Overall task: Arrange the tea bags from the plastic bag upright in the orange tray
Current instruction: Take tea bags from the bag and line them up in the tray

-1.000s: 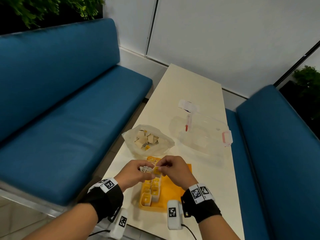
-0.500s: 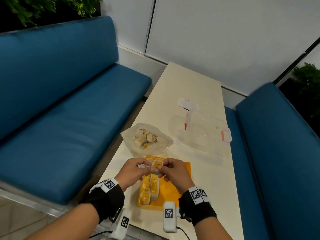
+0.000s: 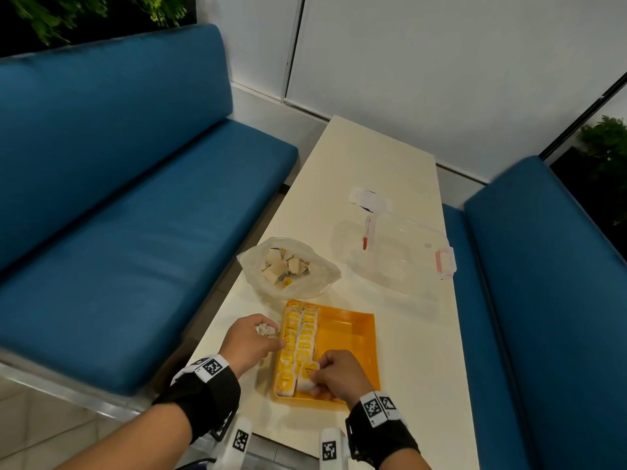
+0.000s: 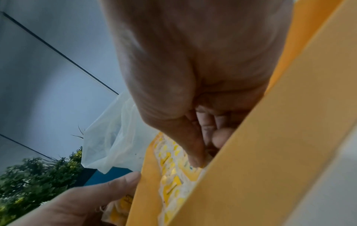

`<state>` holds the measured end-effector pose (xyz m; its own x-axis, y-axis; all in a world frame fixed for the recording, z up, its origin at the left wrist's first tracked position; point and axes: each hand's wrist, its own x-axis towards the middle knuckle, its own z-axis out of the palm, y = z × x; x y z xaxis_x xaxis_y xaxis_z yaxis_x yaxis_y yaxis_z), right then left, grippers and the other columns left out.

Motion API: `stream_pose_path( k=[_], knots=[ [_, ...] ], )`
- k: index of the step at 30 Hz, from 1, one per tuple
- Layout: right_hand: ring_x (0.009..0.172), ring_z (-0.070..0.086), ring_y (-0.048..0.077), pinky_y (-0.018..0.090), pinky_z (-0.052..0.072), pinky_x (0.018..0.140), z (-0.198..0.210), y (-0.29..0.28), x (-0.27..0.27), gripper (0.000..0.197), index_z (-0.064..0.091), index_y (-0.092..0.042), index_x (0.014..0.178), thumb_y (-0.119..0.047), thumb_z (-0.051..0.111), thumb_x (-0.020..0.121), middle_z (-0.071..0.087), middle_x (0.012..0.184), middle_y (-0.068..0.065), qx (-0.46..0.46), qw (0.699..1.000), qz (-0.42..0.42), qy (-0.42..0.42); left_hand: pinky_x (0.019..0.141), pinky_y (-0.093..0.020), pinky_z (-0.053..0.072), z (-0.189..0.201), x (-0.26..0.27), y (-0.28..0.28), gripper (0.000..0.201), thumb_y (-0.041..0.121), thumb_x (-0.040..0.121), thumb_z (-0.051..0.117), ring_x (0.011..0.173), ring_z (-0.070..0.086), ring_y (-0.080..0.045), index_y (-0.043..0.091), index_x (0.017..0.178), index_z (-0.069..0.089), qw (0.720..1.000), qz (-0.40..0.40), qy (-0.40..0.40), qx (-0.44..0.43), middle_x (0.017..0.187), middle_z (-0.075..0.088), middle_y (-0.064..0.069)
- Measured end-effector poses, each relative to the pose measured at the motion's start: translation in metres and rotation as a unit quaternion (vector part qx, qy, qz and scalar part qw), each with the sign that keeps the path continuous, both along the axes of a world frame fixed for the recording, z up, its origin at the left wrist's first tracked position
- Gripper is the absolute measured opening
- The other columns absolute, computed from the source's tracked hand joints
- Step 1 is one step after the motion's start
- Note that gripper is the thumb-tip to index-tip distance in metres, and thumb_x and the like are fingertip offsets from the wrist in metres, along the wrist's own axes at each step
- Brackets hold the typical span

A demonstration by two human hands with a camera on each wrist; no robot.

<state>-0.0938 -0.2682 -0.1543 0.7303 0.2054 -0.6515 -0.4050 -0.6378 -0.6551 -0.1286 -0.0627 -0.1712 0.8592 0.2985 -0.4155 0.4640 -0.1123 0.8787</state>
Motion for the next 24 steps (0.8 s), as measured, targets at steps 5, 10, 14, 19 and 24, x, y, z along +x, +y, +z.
stream_pose_path(
  k=[5,10,14,19,24],
  knots=[
    [0.049,0.065,0.017,0.020,0.041,0.039,-0.002,-0.003,0.000,0.022,0.052,-0.012,0.078,0.002,0.067,0.084,0.064,0.063,0.010,-0.033,0.999,0.003,-0.017,0.059,-0.029,0.058,0.000,0.000,0.000,0.026,0.009,0.070,0.090,0.071,0.067,-0.020,0.014,0.088,0.072,1.000,-0.001,0.004,-0.003,0.085,0.073,-0.008],
    [0.053,0.068,0.018,0.024,0.048,0.043,-0.002,-0.002,0.001,0.019,0.055,-0.011,0.082,0.002,0.068,0.083,0.066,0.067,0.011,-0.032,0.999,0.019,-0.007,0.059,-0.030,0.057,-0.002,0.000,0.000,0.025,0.009,0.070,0.090,0.070,0.065,-0.019,0.012,0.088,0.072,1.000,0.003,0.006,-0.008,0.084,0.073,-0.008],
    [0.064,0.069,0.028,0.028,0.051,0.050,-0.005,0.004,-0.001,0.019,0.056,-0.012,0.082,0.002,0.069,0.081,0.065,0.069,0.014,-0.034,0.999,0.038,0.007,0.059,-0.030,0.056,-0.003,-0.001,0.000,0.024,0.009,0.071,0.090,0.067,0.064,-0.019,0.011,0.088,0.072,1.000,0.005,0.011,-0.017,0.081,0.072,-0.008],
    [0.062,0.071,0.033,0.031,0.054,0.049,-0.002,0.015,-0.002,0.024,0.048,-0.012,0.082,0.006,0.065,0.082,0.064,0.062,0.016,-0.047,0.999,0.006,0.012,0.060,-0.032,0.056,-0.004,-0.002,0.002,0.025,0.007,0.070,0.090,0.066,0.063,-0.019,0.009,0.087,0.073,0.999,0.005,0.015,-0.031,0.078,0.071,-0.009],
    [0.057,0.072,0.033,0.047,0.062,0.059,0.000,0.024,-0.006,0.022,0.049,-0.013,0.077,0.005,0.062,0.078,0.067,0.079,0.020,-0.076,0.997,-0.029,-0.016,0.062,-0.035,0.059,0.001,-0.003,0.001,0.026,0.006,0.068,0.091,0.069,0.066,-0.021,0.010,0.087,0.074,1.000,0.001,0.013,-0.027,0.081,0.073,-0.009]
  ],
)
